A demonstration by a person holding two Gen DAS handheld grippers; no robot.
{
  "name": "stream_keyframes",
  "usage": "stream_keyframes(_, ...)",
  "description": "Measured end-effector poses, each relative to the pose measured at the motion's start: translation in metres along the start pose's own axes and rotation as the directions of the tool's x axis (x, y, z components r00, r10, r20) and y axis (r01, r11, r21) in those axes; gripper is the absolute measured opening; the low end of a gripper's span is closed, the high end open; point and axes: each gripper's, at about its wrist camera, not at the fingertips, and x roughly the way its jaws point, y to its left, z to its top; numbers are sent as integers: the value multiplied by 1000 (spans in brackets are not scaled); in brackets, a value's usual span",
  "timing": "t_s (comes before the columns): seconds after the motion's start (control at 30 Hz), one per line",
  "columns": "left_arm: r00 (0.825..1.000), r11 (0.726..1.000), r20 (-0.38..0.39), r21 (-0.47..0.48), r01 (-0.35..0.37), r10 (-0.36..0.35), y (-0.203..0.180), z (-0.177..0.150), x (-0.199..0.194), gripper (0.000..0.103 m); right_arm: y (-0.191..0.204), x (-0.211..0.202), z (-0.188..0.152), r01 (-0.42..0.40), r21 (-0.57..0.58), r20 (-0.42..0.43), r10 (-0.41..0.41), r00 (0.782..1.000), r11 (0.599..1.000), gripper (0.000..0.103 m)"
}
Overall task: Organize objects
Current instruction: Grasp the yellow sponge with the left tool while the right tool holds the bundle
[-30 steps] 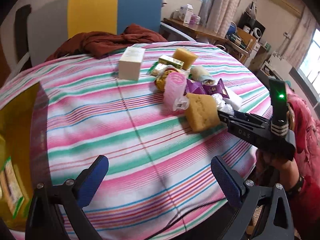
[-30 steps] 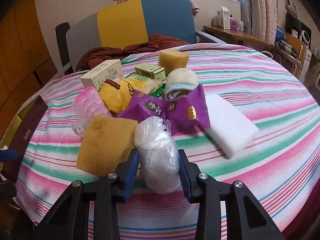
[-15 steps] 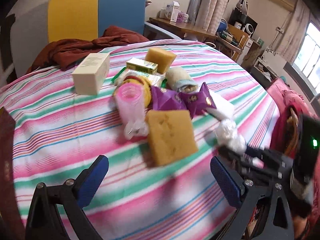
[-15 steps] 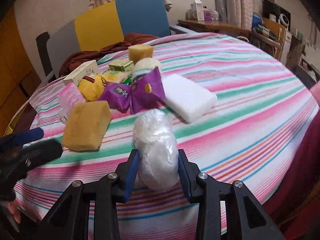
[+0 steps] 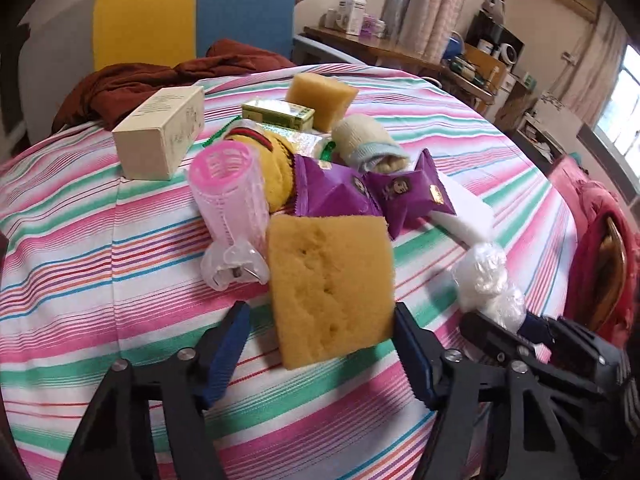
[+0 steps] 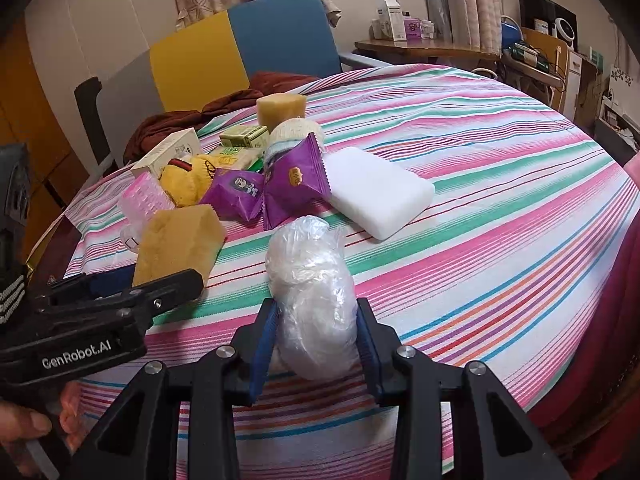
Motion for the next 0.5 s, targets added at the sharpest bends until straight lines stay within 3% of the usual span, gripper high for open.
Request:
stream_keyframes(0.07,1000,999,11,35,27,-27,-1,-5,-4,54,1,0,0,4,-6,0,-4,1000,1000,39)
stream_keyframes(0.17,999,997,34,82,17,-20,-3,-15,-13,52,1,0,0,3,-7,-4,-3,1000,1000,39)
stream_keyframes(0.5,997,997,44,18,69,-69,21,-37,-35,50,9,-1,0,9,-5,-29,-9,1000,1000,37)
